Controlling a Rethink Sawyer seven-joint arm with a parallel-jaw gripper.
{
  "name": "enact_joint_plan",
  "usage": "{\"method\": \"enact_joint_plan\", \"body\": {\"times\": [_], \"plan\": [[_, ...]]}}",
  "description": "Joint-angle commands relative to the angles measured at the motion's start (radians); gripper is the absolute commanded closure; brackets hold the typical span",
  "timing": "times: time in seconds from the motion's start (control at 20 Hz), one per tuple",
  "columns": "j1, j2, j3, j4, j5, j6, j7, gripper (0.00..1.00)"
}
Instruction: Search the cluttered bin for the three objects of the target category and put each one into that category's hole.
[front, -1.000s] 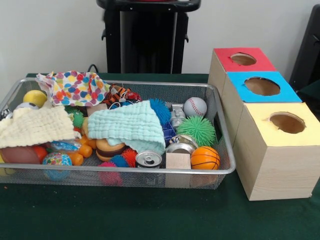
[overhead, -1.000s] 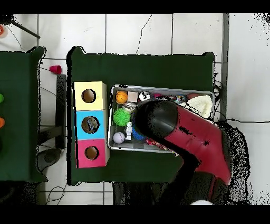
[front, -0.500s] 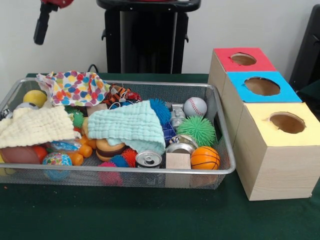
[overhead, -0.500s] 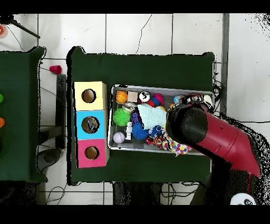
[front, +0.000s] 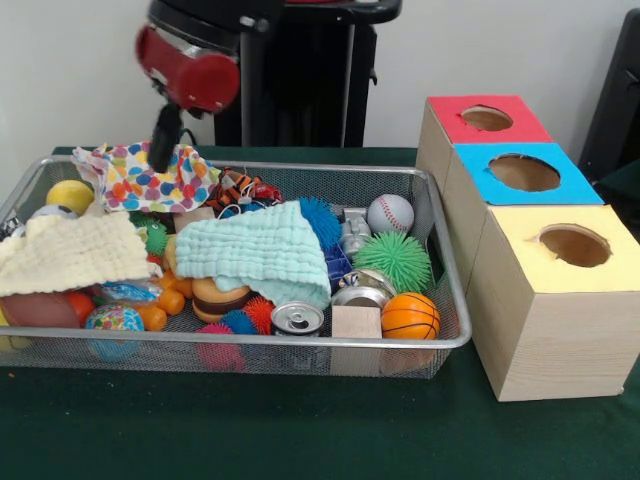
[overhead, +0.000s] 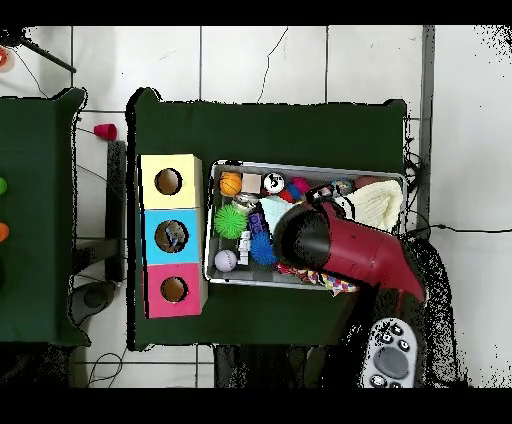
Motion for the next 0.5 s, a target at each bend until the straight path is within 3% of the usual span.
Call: {"method": "enact_joint_plan", "body": {"times": [0.05,0.3,0.5], "plan": [[0.092,0.090,-0.031,0.079,-0.004,0.070,0.137,0.00],[0.113,0.099,-0.056,0.103,0.009,0.051,0.154,0.00],[0.141,0.149,-0.141,0.079,0.006,-0.007,0.186,0.00]]}}
